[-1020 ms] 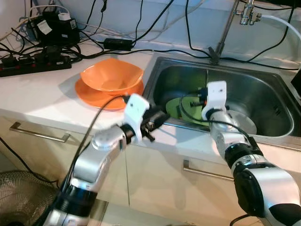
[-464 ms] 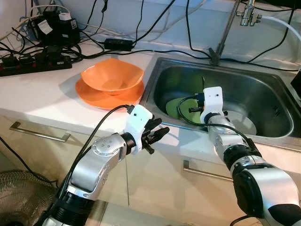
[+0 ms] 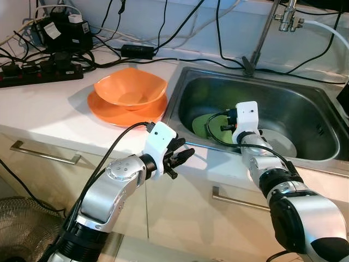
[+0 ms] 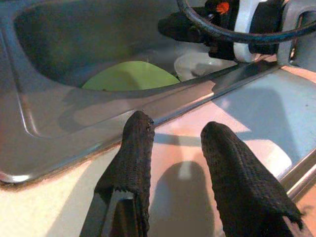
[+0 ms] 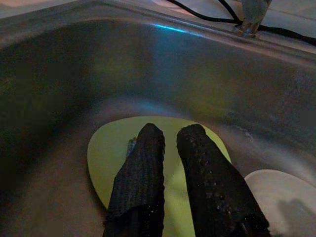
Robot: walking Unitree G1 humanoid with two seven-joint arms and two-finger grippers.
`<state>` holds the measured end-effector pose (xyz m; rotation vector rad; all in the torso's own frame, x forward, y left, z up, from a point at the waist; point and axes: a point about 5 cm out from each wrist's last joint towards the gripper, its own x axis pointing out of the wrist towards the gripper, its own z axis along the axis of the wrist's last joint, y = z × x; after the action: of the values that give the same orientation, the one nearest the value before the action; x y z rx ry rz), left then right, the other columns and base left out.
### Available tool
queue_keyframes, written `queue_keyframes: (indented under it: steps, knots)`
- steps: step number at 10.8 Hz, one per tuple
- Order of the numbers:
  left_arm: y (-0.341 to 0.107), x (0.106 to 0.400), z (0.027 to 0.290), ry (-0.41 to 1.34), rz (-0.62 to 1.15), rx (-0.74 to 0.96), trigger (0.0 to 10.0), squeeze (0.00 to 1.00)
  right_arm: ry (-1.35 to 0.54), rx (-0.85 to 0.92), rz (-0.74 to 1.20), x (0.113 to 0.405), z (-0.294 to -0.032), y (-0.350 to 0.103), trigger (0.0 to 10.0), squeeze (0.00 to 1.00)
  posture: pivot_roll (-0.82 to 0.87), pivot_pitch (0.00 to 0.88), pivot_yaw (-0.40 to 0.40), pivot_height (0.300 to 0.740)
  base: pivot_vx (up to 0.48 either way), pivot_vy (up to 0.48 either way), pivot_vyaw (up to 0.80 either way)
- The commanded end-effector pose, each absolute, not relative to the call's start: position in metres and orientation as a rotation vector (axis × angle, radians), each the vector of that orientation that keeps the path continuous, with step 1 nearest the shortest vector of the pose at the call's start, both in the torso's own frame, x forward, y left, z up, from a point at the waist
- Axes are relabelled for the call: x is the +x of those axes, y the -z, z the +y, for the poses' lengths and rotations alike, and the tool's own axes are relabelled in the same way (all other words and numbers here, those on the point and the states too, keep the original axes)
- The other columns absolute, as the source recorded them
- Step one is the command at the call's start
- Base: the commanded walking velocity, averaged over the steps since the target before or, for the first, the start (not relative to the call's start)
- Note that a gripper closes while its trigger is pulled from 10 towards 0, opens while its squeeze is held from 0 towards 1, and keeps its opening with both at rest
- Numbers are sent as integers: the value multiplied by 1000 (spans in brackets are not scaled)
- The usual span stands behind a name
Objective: Kitchen organization
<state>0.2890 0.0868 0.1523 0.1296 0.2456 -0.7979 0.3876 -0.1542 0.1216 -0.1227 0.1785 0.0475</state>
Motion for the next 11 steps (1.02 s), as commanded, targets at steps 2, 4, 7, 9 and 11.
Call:
queue_keyframes:
  steps: [2,4,7,9,11]
  knots:
    - [-155,287,86,798,241,138,10000,0,-53,-127,279,377,-154,-97,10000,0,316,30,-72,740,0,0,0]
    - [-160,290,86,770,191,156,10000,0,-59,-114,249,379,-151,-102,10000,0,315,29,-72,740,0,0,0]
    - [-197,307,92,590,-70,412,10000,0,-117,-29,21,392,-142,-142,10000,0,293,28,-70,740,0,0,0]
    - [-219,319,105,498,-144,556,10000,0,-152,12,-152,391,-146,-168,10000,0,264,27,-60,740,0,0,0]
    - [-220,331,122,477,-108,684,10000,0,-179,11,-215,378,-150,-171,10000,0,233,20,-45,740,0,0,0]
